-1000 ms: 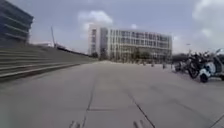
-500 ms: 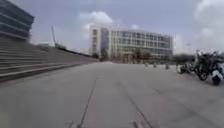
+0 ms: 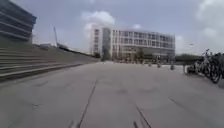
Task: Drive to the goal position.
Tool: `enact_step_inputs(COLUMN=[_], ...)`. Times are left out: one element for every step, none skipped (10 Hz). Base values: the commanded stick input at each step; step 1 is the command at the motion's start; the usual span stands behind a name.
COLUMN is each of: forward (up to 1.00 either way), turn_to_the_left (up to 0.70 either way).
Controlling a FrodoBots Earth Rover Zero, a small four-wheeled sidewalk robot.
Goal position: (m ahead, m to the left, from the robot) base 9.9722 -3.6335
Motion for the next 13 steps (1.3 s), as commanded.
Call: enact_step_inputs(forward=[0.85,0.85,0.85,0.85,0.85,0.85,0.85,0.85,0.85,0.85,0.85,0.85,0.85], turn_to_the_left=[0.00,0.00,0.00,0.00,0.00,0.00,0.00,0.00,0.00,0.00,0.00,0.00,0.00])
